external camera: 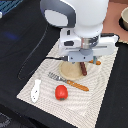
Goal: Interact with the objects in diverse but meaningful ways.
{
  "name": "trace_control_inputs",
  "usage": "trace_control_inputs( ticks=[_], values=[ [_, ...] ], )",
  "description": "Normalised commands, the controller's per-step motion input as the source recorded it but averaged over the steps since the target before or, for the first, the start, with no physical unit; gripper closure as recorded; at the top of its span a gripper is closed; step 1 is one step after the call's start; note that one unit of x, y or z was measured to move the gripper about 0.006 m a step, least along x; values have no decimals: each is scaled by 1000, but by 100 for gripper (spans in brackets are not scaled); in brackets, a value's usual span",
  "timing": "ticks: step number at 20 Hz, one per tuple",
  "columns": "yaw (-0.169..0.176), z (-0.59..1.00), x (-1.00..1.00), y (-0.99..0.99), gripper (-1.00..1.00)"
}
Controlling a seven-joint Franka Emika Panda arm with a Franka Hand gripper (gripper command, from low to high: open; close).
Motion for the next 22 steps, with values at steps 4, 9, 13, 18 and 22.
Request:
trace_control_inputs(
  ticks=[4, 9, 13, 18, 22],
  values=[
    [0, -235, 126, 0, 100],
    [0, -237, 127, 0, 100],
    [0, -196, 118, 0, 100],
    [0, -113, 183, 0, 100],
    [0, 38, 347, 14, 100]
  ],
)
